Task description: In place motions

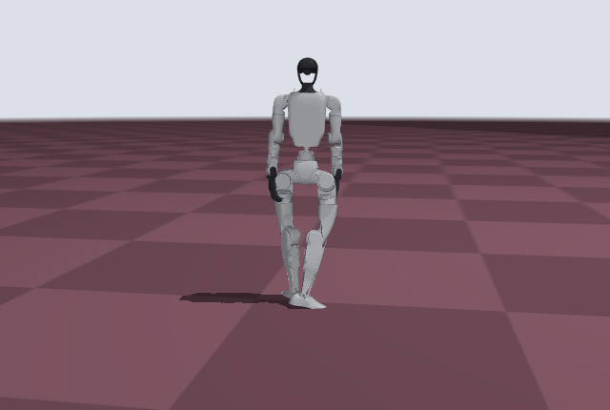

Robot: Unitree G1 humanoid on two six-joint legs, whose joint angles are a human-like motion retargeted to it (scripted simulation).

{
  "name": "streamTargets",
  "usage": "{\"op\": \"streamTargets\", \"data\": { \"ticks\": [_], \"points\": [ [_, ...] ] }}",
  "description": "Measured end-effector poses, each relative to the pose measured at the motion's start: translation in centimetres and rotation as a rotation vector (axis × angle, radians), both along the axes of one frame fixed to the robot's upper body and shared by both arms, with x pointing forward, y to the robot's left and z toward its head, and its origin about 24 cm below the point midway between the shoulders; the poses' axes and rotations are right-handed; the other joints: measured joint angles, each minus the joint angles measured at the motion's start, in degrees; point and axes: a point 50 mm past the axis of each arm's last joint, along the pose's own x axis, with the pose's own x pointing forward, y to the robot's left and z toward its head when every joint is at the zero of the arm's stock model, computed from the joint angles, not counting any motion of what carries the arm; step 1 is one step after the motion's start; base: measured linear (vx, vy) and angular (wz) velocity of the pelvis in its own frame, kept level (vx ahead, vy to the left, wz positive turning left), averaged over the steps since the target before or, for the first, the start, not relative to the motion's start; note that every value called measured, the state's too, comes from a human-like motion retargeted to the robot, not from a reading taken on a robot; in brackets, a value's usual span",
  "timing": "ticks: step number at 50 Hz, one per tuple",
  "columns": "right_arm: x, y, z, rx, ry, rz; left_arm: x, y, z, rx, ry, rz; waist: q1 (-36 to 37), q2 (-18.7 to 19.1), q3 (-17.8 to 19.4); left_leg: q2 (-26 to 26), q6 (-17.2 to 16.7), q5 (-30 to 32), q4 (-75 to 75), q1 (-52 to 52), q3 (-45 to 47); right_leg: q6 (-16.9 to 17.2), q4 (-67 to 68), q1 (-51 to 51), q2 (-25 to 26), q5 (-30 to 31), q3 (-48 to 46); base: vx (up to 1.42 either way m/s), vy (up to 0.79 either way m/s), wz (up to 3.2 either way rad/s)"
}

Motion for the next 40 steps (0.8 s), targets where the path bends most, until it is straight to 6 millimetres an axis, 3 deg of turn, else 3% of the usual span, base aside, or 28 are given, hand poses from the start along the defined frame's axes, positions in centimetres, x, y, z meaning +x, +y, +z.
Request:
{"op": "streamTargets", "data": {
  "ticks": [6,10,15,20,25,30,33,40],
  "points": [
    [-2.7,-2.1,0.0,-0.110,0.080,-0.053,1.9,1.1,0.0,0.033,-0.062,0.039,-1.38,1.87,-0.08,0.61,1.85,-0.26,-1.16,2.55,-2.75,-2.55,3.24,2.15,-0.21,4.54,3.45,0.26,-0.26,0.19],
    [-4.6,-3.0,0.1,-0.128,0.124,-0.183,3.2,1.2,-0.1,0.073,-0.083,0.061,-5.25,5.74,0.13,2.69,2.27,-0.35,-1.29,3.28,-8.12,-7.86,8.38,2.44,0.52,6.59,9.10,0.24,-0.25,0.92],
    [-5.9,-3.3,0.3,-0.121,0.147,-0.353,5.2,1.6,0.0,0.094,-0.135,0.015,-10.99,7.64,1.78,2.88,2.48,0.62,-0.89,3.06,-14.99,-1.87,22.78,-8.76,-0.84,0.07,33.40,0.10,-0.27,1.12],
    [-6.4,-2.8,0.3,-0.093,0.165,-0.401,6.3,1.7,0.1,0.077,-0.156,-0.057,-15.28,8.58,2.95,2.96,2.64,2.06,-1.37,2.66,-19.42,-1.72,27.02,-15.57,-0.27,-3.80,39.57,-0.02,-0.20,1.01],
    [-5.8,-2.2,0.2,-0.066,0.148,-0.333,6.7,1.0,0.1,0.048,-0.173,-0.069,-17.19,7.21,4.04,0.72,2.73,3.62,-3.11,3.60,-20.30,0.09,22.94,-20.57,1.23,-7.30,44.88,-0.10,-0.16,0.71],
    [-4.6,-1.8,0.0,-0.056,0.110,-0.237,5.9,0.3,-0.1,0.043,-0.159,-0.055,-17.79,4.82,5.33,-2.35,2.61,4.56,-4.73,5.92,-21.27,-0.31,13.32,-22.63,2.28,-9.61,52.06,-0.08,-0.08,0.51],
    [-4.1,-1.8,0.0,-0.064,0.091,-0.195,4.6,0.0,-0.1,0.032,-0.112,-0.067,-18.14,3.42,5.07,-4.46,2.68,4.76,-5.19,7.14,-22.08,-2.23,6.90,-21.19,2.68,-4.23,53.77,0.03,-0.01,0.51],
    [-2.8,-1.4,0.0,-0.034,0.047,-0.183,2.2,-0.5,-0.1,0.015,-0.024,-0.118,-17.38,2.76,4.04,-6.40,3.53,4.67,-5.18,8.31,-25.24,-1.72,-1.26,-15.06,2.51,-0.81,43.99,0.03,0.05,0.42]
  ]
}}
